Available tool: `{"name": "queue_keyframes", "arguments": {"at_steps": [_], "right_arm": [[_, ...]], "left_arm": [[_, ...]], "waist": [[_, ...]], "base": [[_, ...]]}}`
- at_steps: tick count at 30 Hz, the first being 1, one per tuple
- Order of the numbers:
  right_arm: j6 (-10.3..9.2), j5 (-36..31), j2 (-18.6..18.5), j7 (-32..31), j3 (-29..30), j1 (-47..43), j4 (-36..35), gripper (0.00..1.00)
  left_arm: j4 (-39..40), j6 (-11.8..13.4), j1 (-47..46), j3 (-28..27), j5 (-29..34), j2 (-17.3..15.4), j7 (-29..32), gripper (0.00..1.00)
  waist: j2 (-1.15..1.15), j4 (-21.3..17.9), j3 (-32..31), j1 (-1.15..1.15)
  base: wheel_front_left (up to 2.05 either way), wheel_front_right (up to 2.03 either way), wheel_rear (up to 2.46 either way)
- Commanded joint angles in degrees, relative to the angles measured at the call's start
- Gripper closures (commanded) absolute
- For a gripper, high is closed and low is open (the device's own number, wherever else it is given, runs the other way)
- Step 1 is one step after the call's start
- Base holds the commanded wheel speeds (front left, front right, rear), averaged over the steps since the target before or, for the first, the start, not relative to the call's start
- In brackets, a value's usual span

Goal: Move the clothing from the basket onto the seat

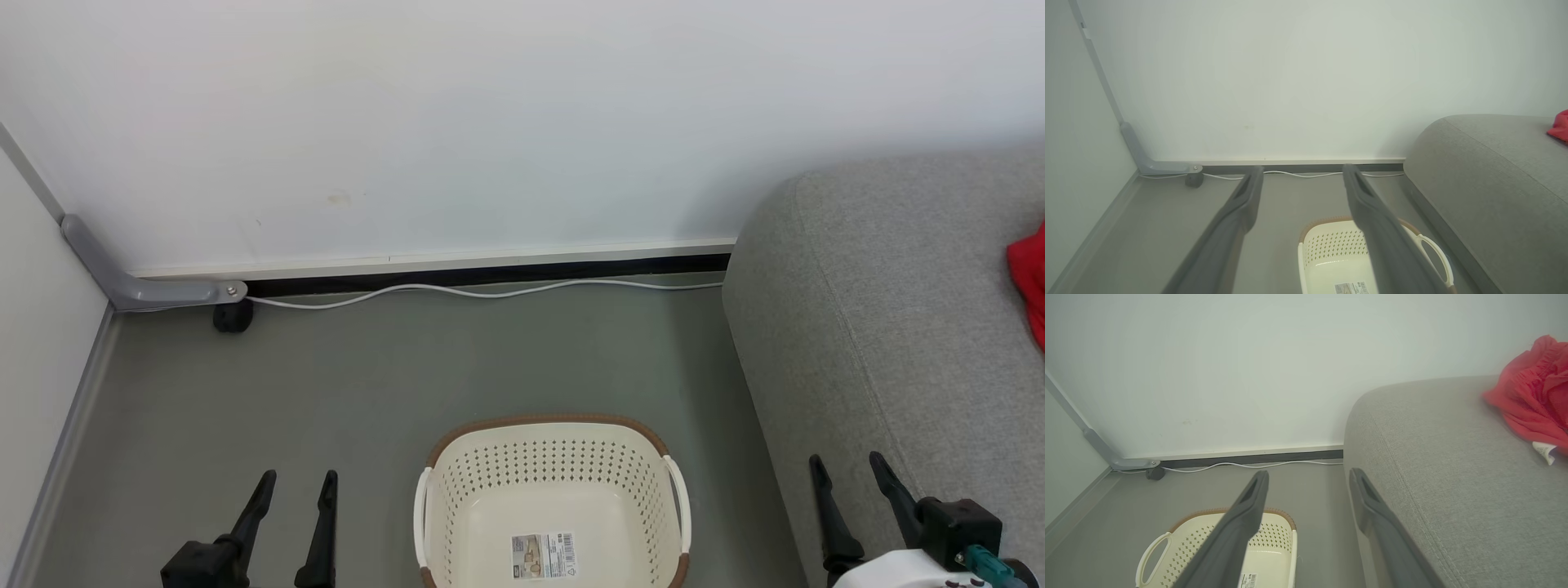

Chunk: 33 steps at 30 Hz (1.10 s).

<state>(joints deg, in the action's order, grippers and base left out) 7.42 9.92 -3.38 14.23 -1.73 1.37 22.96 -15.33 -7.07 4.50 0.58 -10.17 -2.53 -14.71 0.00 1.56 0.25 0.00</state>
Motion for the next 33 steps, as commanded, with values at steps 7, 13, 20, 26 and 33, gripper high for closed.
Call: {"name": "queue_keyframes", "arguments": {"at_steps": [7,13,20,26,33], "right_arm": [[0.07,-0.9,0.0,0.8,-1.3,0.9,-2.0,0.00],[0.00,-0.4,0.2,0.0,-0.2,-0.2,-0.3,1.00],[0.00,1.9,0.6,-0.8,-0.1,-0.8,1.5,1.00],[0.01,5.9,0.6,-1.8,0.3,-0.6,0.9,1.00],[0.01,10.5,0.6,-2.9,0.7,-0.3,0.3,1.00]], "left_arm": [[1.3,-0.4,-0.5,-1.0,-0.4,-0.3,-0.3,0.00],[0.0,0.0,0.4,0.6,-0.5,0.0,0.0,1.00],[-2.1,0.0,1.0,0.6,-2.8,0.3,0.5,1.00],[-1.9,0.0,0.5,0.4,-6.9,0.1,1.4,1.00],[-1.9,0.0,-0.3,0.1,-11.6,-0.1,2.5,1.00]], "waist": [[0.00,-0.6,0.0,0.00],[0.00,-0.7,0.1,0.00],[0.00,-0.7,0.1,0.03],[0.00,-0.7,0.0,0.05],[0.00,-0.8,0.1,0.00]], "base": [[0.00,0.00,0.00],[0.00,0.00,0.00],[0.00,0.00,0.00],[0.00,0.00,0.00],[0.00,0.00,0.00]]}}
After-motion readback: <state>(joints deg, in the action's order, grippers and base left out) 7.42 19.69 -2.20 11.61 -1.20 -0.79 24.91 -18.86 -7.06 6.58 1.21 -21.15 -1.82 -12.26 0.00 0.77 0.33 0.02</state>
